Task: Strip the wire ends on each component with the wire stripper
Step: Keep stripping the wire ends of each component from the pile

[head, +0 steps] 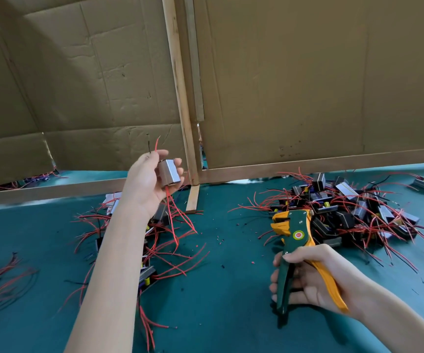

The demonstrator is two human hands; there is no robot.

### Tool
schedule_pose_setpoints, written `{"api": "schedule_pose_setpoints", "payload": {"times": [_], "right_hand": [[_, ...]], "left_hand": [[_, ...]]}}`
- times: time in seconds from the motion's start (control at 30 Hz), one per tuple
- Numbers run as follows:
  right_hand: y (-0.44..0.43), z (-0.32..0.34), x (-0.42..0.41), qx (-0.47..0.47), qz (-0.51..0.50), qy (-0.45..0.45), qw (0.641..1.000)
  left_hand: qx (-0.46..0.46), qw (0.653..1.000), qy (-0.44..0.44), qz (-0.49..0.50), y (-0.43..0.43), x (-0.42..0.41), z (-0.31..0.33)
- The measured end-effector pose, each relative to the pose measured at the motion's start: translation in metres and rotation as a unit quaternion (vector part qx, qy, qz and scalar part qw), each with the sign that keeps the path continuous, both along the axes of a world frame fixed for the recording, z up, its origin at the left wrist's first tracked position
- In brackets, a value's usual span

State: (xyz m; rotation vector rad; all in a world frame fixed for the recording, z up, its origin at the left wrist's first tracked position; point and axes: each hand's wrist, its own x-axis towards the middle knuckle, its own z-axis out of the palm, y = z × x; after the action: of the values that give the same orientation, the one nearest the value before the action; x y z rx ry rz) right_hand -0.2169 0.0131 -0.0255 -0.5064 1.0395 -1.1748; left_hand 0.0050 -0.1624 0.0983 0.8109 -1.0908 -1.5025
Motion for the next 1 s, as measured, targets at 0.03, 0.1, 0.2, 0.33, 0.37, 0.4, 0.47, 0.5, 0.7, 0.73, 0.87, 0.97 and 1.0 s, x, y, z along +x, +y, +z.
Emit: {"api": "schedule_pose_setpoints", "payload": {"times": [0.03,0.1,0.2,0.33,0.37,0.4,0.47,0.5,0.7,0.73,0.87,0.97,1.0], "right_hand": [[0.0,0.0,0.0,-0.002,0.002,0.002,1.0],[0.001,0.001,0.001,-0.005,0.007,0.008,1.0],[0.002,0.002,0.002,-0.022,0.014,0.011,1.0],[0.004,0.006,0.004,-0.073,0.015,0.014,0.997],[0.004,0.007,0.005,-0.09,0.021,0.014,0.996],[0.005,0.008,0.005,-0.108,0.029,0.012,0.994],[0.005,0.009,0.004,-0.143,0.045,0.013,0.989],[0.005,0.01,0.004,-0.159,0.05,0.017,0.986],[0.008,0.012,0.005,-0.214,0.07,0.033,0.974],[0.008,0.013,0.005,-0.216,0.07,0.038,0.973],[0.01,0.016,0.008,-0.221,0.064,0.046,0.972],[0.012,0.019,0.008,-0.231,0.06,0.057,0.97],[0.012,0.02,0.008,-0.233,0.059,0.06,0.969]], "left_hand": [[-0.013,1.0,-0.007,0.014,-0.001,0.001,0.001],[-0.044,0.998,-0.033,0.035,-0.001,0.0,0.004],[-0.122,0.987,-0.104,-0.003,0.006,0.001,0.01],[-0.224,0.928,-0.256,-0.151,0.022,-0.007,0.009],[-0.237,0.915,-0.275,-0.174,0.025,-0.013,0.006],[-0.247,0.907,-0.283,-0.192,0.028,-0.02,0.003],[-0.259,0.897,-0.279,-0.224,0.032,-0.031,-0.004],[-0.259,0.896,-0.269,-0.238,0.035,-0.036,-0.007],[-0.248,0.907,-0.21,-0.269,0.043,-0.052,-0.015],[-0.25,0.907,-0.206,-0.269,0.044,-0.053,-0.015],[-0.26,0.908,-0.197,-0.262,0.047,-0.06,-0.017],[-0.264,0.911,-0.195,-0.252,0.048,-0.063,-0.02],[-0.262,0.911,-0.196,-0.252,0.049,-0.064,-0.021]]}}
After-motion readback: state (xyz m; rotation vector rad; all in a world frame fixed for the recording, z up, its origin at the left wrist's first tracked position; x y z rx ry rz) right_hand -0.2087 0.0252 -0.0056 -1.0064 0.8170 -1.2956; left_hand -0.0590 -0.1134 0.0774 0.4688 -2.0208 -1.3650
